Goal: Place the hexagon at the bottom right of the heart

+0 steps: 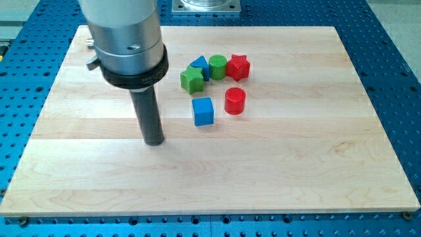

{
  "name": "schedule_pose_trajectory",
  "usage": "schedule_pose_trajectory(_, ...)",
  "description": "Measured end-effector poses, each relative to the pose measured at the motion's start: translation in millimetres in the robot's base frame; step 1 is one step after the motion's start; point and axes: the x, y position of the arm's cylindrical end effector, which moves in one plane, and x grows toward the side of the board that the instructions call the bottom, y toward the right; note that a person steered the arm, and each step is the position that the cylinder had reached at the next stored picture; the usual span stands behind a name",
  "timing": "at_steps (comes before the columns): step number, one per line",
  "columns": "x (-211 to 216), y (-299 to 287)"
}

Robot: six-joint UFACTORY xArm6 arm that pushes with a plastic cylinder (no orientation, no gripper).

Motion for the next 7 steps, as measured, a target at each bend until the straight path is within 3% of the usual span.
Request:
schedule_pose_trajectory(2,-47,0)
schedule_pose_trajectory(4,-76,-37)
schedule_pose_trajectory(5,-70,-59)
schedule_pose_trajectory(7,31,0)
